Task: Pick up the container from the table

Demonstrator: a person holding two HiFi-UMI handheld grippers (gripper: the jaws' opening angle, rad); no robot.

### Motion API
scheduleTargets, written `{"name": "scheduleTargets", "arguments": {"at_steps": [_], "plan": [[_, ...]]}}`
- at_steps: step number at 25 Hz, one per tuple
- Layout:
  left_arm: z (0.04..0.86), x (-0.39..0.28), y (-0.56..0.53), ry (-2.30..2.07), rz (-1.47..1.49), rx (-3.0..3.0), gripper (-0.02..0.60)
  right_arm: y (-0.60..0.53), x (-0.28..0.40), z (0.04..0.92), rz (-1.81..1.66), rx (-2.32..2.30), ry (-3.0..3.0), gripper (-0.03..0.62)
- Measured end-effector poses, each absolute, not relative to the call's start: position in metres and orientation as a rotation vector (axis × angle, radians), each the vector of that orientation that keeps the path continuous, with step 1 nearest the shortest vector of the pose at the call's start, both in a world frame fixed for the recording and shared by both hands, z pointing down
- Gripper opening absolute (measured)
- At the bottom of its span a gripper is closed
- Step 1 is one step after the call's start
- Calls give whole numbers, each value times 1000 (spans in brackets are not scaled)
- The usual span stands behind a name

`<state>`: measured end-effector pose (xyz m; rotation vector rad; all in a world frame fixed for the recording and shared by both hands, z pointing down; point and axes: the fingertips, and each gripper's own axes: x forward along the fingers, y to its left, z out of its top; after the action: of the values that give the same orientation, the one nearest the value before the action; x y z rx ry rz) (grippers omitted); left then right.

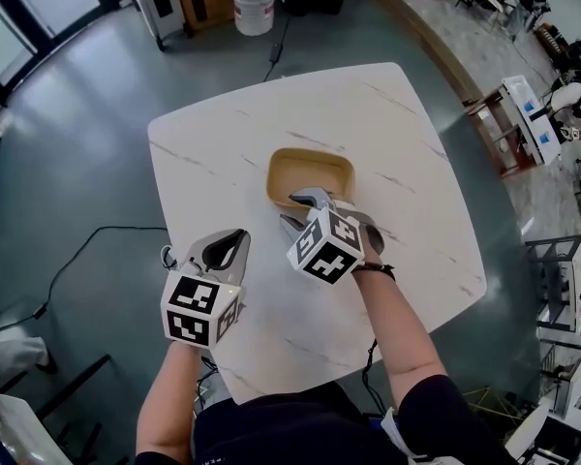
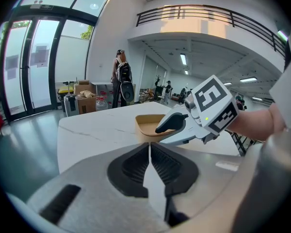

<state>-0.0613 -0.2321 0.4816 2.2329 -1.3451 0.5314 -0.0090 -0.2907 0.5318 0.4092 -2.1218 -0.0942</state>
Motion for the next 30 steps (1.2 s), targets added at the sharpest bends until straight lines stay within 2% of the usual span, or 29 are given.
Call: {"name": "scheduleTargets", "arguments": {"at_steps": [7,9,14,30], "plan": [[481,-63,-228,-1340,541,2235,6,-294,-5,544,-174,334,-2000,88],[482,-64,-228,-1341,546,2237,6,-296,-4,545,-194,326,-1978,53],[481,-68,-224,-1347,549,2233,4,-292,-5,546,-224,304,-1960,30],[466,-58,-203,-1296,496,2303,0,-234,1,510,-266,307,-1986,23]]}}
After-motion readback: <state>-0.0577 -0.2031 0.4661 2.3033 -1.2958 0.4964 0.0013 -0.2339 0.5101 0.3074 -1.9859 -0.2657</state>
